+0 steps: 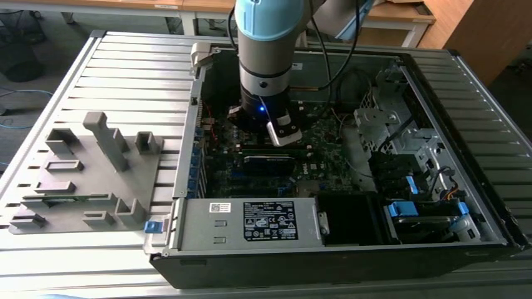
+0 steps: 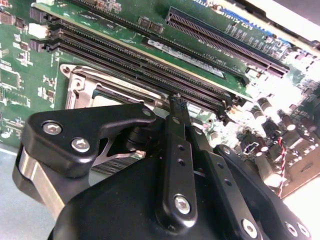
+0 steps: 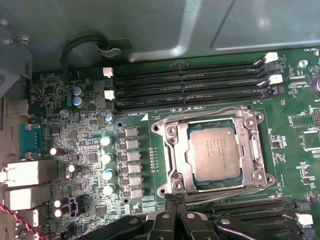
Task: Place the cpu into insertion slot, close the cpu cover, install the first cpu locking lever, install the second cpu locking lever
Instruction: 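Install the second cpu locking lever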
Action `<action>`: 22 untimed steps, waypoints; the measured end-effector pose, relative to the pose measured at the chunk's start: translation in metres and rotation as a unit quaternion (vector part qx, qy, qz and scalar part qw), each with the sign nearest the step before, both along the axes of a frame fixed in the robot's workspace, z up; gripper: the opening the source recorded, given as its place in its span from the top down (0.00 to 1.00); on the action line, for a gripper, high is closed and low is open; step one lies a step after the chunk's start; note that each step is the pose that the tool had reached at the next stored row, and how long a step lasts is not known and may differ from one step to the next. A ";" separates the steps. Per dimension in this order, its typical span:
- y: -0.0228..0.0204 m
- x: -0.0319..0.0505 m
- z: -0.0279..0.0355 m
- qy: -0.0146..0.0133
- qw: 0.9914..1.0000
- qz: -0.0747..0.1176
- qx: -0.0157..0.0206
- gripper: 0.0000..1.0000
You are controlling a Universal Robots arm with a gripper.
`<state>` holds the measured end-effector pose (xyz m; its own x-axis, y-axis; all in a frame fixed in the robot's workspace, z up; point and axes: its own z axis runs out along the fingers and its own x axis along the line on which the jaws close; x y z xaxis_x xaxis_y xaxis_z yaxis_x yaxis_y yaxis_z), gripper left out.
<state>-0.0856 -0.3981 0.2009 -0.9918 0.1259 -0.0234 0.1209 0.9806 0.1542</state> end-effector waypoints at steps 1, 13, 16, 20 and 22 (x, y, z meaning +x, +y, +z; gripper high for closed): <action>0.0000 -0.0001 -0.0001 0.000 1.000 0.000 0.001 0.89; -0.0006 -0.0013 -0.0016 0.000 1.000 0.000 0.019 0.89; -0.0014 -0.0026 -0.0026 0.000 1.000 0.000 0.020 0.89; -0.0024 -0.0042 -0.0037 0.000 1.000 0.000 0.023 0.89; -0.0030 -0.0049 -0.0043 0.000 1.000 0.000 0.025 0.89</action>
